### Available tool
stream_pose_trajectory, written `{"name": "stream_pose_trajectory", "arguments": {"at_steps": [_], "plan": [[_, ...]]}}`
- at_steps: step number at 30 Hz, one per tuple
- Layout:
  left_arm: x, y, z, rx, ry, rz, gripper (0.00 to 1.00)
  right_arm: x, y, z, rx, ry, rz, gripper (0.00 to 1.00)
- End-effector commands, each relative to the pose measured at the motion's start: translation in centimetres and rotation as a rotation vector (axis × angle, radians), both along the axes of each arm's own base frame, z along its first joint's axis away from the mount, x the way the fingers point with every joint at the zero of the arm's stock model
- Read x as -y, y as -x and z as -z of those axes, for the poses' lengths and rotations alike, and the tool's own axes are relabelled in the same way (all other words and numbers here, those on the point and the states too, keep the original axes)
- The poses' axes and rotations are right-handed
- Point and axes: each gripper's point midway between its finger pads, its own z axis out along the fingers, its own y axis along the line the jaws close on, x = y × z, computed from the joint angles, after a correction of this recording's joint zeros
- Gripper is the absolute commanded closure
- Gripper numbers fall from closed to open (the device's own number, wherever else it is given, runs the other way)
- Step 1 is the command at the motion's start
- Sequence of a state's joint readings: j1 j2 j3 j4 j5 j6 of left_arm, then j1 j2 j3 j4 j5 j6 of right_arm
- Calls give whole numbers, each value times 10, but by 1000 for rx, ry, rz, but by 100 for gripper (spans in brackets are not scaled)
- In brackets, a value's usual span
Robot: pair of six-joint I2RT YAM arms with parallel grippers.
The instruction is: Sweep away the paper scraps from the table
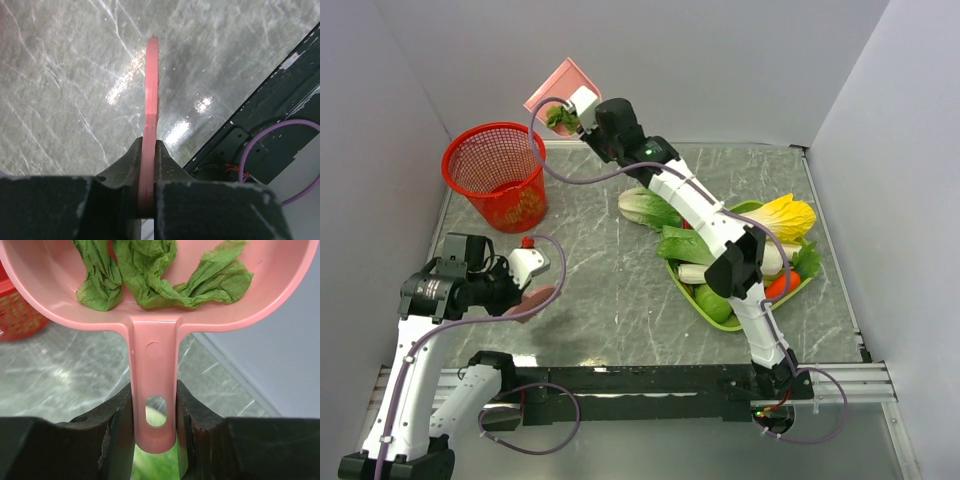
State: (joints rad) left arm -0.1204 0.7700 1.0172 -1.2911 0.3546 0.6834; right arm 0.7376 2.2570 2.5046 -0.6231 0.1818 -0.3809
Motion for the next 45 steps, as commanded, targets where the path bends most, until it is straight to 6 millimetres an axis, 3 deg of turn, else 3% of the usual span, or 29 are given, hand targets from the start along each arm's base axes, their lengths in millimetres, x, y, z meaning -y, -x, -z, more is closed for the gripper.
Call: {"name": "stream_pose_trajectory", "arguments": {"at_steps": [1, 8, 14, 19, 27, 29, 30, 32, 35, 36, 40, 45], "plan": [[14, -8, -22, 62, 80, 24, 99, -13, -27, -25, 165, -44, 54, 100], [16, -6, -20, 58, 93, 21, 99, -18, -41, -29, 232, -57, 86, 100], [19, -7, -20, 52, 107, 20, 99, -19, -47, -45, 330, -30, 81, 100], [18, -9, -23, 60, 106, 14, 99, -27, -49, -63, 492, 103, 60, 100], [21, -6, -23, 56, 140, 6, 99, -87, -31, -79, 842, 347, -95, 100], [24, -7, -26, 60, 161, 4, 99, -105, -30, -64, 946, 490, -184, 100], [25, -7, -27, 54, 166, 6, 99, -112, -32, -45, 967, 538, -217, 100], [28, -8, -31, 58, 181, 9, 99, -115, -33, -48, 1005, 552, -220, 100], [27, -9, -33, 58, 183, 3, 99, -98, -40, -60, 957, 499, -144, 100], [28, -8, -33, 57, 184, 5, 99, -85, -43, -69, 934, 487, -85, 100], [29, -9, -31, 49, 193, 7, 99, -46, -61, -73, 861, 480, 48, 100], [30, -14, -31, 50, 193, 12, 99, -28, -61, -77, 801, 426, 109, 100]]}}
